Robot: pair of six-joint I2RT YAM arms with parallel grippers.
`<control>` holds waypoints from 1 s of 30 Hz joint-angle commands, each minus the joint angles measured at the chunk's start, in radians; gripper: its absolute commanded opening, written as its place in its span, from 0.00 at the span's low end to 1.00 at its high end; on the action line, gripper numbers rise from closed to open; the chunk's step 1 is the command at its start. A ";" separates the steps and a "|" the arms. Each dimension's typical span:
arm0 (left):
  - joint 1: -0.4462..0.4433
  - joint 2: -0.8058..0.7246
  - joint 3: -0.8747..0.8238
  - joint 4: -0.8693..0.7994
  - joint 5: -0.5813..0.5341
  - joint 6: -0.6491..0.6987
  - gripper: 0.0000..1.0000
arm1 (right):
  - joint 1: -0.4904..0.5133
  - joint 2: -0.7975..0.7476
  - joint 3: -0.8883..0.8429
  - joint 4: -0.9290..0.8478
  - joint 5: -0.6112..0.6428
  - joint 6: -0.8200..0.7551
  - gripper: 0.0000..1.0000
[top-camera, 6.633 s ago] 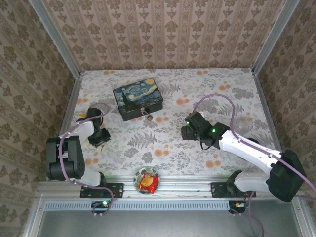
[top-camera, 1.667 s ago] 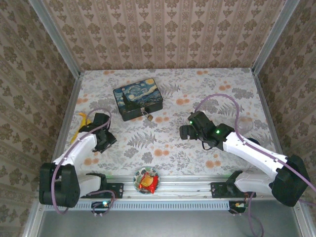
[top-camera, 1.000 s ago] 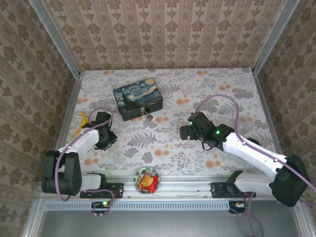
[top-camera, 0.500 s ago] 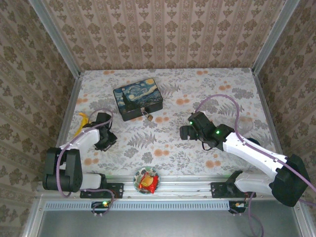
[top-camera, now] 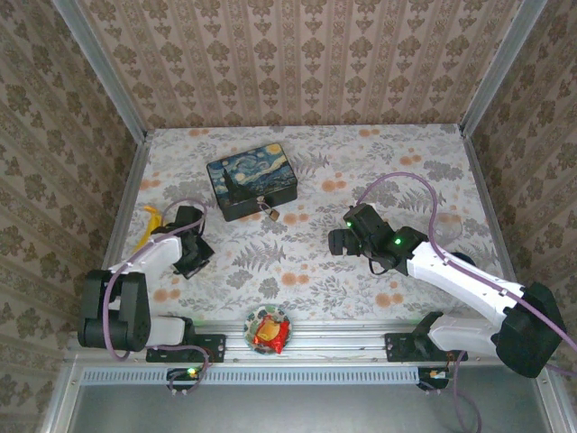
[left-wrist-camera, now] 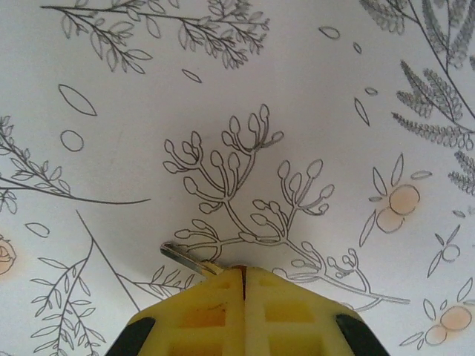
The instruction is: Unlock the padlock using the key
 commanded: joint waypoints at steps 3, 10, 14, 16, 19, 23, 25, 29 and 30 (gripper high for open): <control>-0.091 -0.060 0.099 0.014 0.096 0.182 0.00 | -0.012 -0.011 0.013 -0.012 0.028 0.020 1.00; -0.312 -0.095 0.248 0.002 0.115 0.454 0.00 | -0.058 -0.057 0.037 -0.063 -0.015 0.012 1.00; -0.372 -0.126 0.270 0.069 0.215 0.573 0.00 | -0.107 -0.094 0.054 -0.075 -0.104 0.008 1.00; -0.384 -0.137 0.275 0.106 0.260 0.599 0.00 | -0.125 -0.121 0.050 -0.052 -0.172 0.001 1.00; -0.395 -0.138 0.300 0.152 0.358 0.612 0.00 | -0.128 -0.171 0.011 0.043 -0.268 -0.032 0.96; -0.425 -0.118 0.372 0.159 0.448 0.591 0.00 | -0.130 -0.246 -0.088 0.229 -0.406 -0.075 0.84; -0.436 -0.096 0.430 0.121 0.469 0.564 0.00 | -0.129 -0.274 -0.137 0.338 -0.457 -0.085 0.74; -0.463 -0.026 0.563 -0.025 0.480 0.511 0.00 | -0.128 -0.286 -0.186 0.509 -0.532 -0.116 0.59; -0.472 -0.011 0.586 -0.052 0.484 0.501 0.00 | -0.129 -0.280 -0.182 0.529 -0.547 -0.131 0.55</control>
